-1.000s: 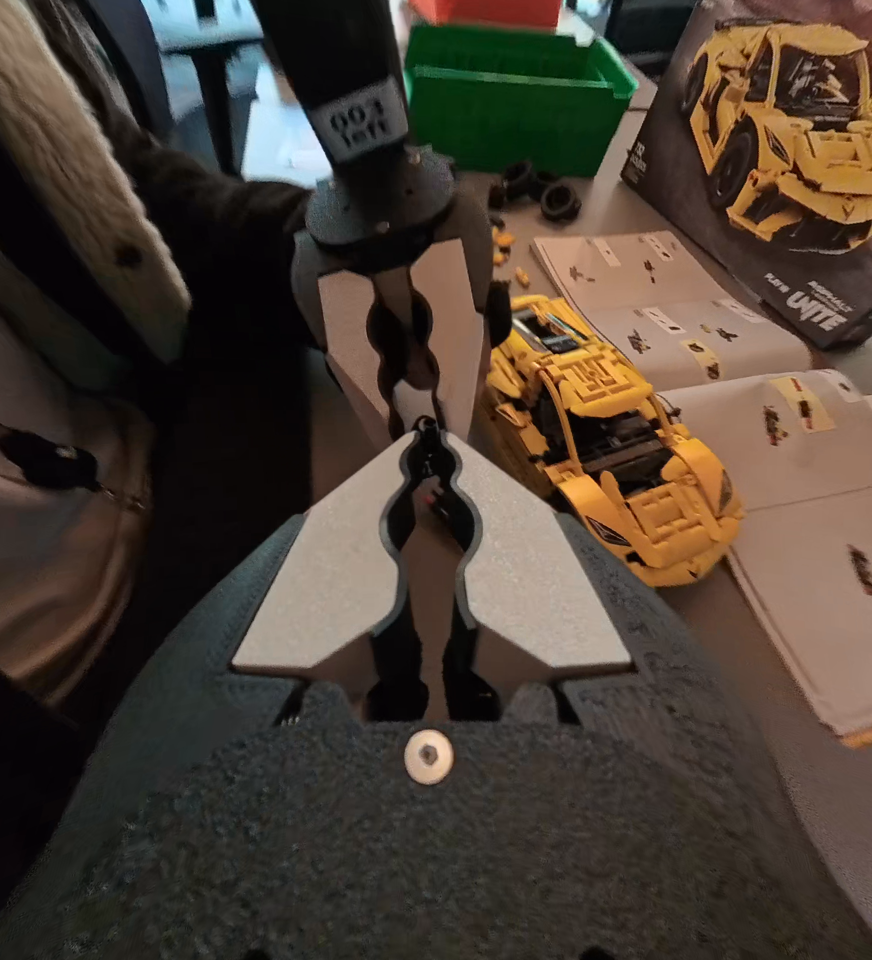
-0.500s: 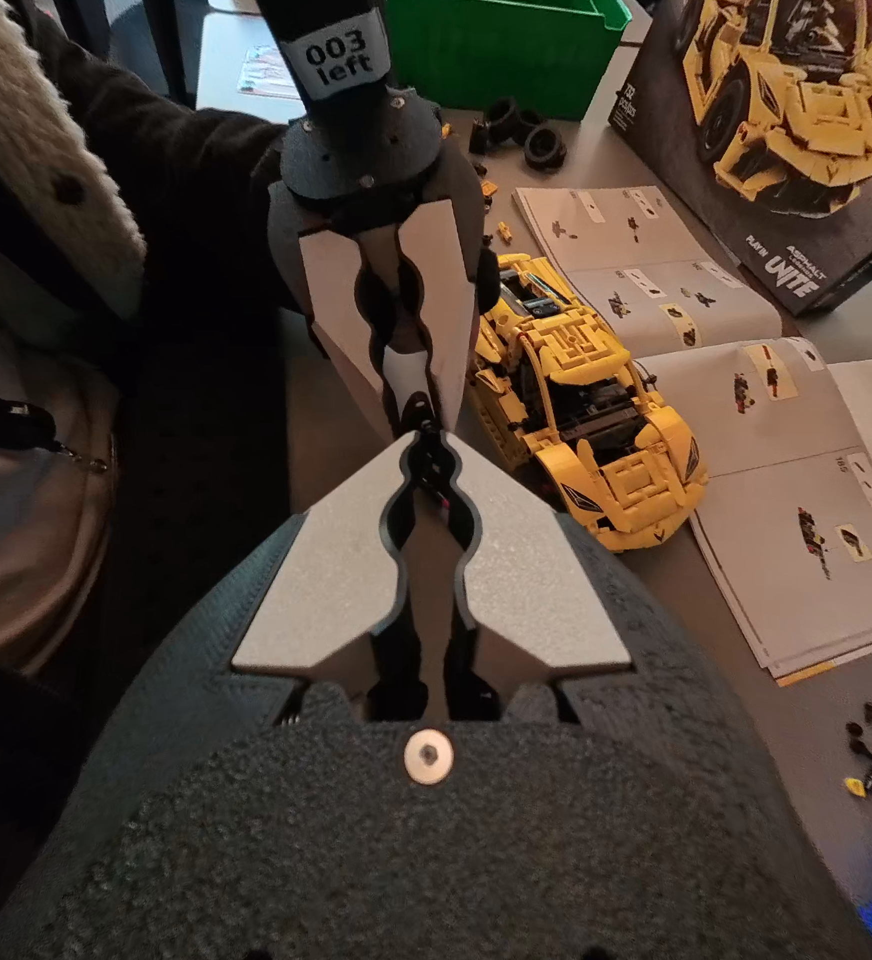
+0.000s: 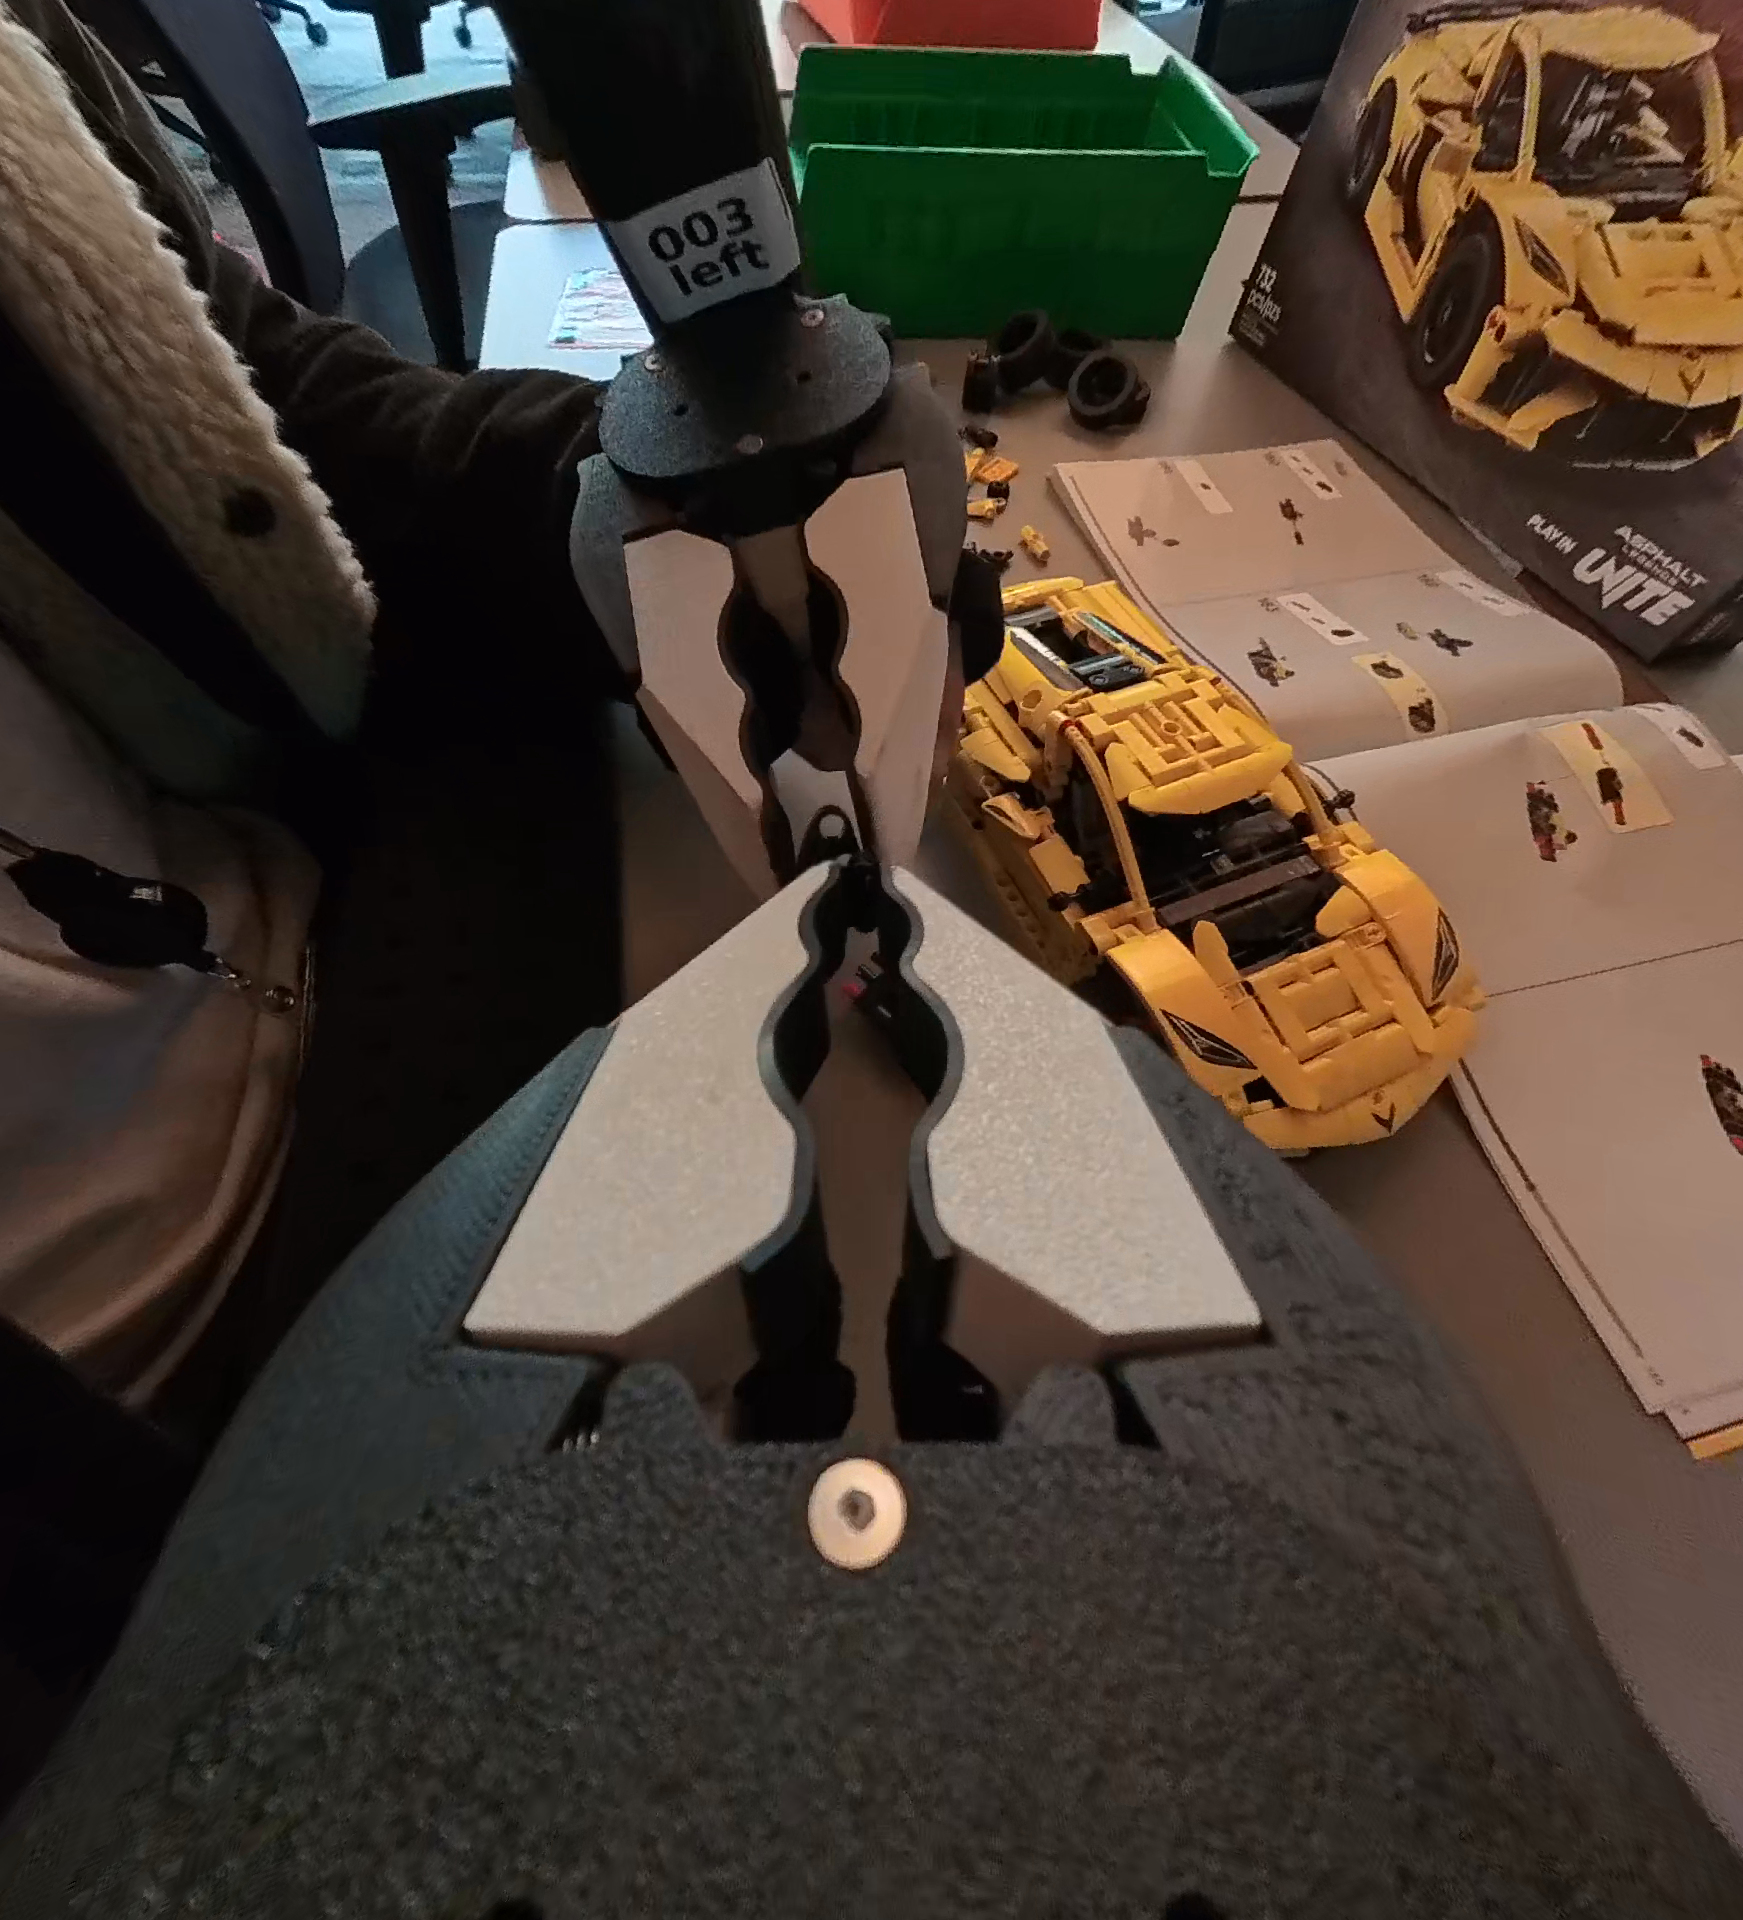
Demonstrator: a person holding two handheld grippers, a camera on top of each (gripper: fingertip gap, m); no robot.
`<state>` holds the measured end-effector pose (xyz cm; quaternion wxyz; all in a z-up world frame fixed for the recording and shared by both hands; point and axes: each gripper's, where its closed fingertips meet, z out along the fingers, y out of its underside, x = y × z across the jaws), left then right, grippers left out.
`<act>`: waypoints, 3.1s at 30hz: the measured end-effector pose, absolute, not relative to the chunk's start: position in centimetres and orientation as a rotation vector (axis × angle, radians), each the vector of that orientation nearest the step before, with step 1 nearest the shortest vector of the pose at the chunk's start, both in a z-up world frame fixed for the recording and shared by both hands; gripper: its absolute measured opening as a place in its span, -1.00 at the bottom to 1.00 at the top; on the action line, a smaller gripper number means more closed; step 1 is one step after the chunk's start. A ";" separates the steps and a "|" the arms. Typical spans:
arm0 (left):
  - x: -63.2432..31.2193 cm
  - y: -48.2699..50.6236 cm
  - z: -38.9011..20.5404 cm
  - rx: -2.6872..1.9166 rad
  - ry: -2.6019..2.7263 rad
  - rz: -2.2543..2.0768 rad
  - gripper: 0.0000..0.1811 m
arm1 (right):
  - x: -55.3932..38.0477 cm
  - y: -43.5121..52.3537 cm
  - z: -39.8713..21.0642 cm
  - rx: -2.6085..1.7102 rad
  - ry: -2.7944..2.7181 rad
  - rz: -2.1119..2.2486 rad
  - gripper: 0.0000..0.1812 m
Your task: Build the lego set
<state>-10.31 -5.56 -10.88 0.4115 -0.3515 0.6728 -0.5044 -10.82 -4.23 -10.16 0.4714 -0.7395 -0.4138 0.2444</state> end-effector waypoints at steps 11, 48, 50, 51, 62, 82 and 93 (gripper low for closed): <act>-10.2 -5.5 -11.3 -0.901 1.711 -1.253 -0.84 | -10.6 -4.2 -10.6 -1.856 -1.073 0.498 -0.96; -9.7 -5.4 -12.5 -0.903 1.767 -1.054 -0.85 | -10.7 -4.3 -12.0 -1.950 -1.097 0.495 -0.97; -9.6 -5.3 -12.8 -0.908 1.776 -1.033 -0.85 | -10.5 -4.2 -12.3 -1.989 -1.131 0.427 -0.97; -9.5 -5.2 -12.9 -0.912 1.777 -1.017 -0.85 | -10.3 -4.2 -12.5 -2.017 -1.148 0.389 -0.97; -9.5 -5.4 -11.7 -0.933 1.710 -1.142 -0.84 | -10.3 -4.3 -11.2 -2.091 -1.016 0.553 -0.95; -9.3 -5.3 -12.4 -0.966 1.735 -1.137 -0.84 | -10.1 -4.2 -11.1 -2.070 -0.998 0.563 -0.90; -9.4 -5.6 -11.9 -0.939 1.715 -1.137 -0.85 | -9.9 -4.6 -11.2 -1.993 -1.043 0.588 -0.96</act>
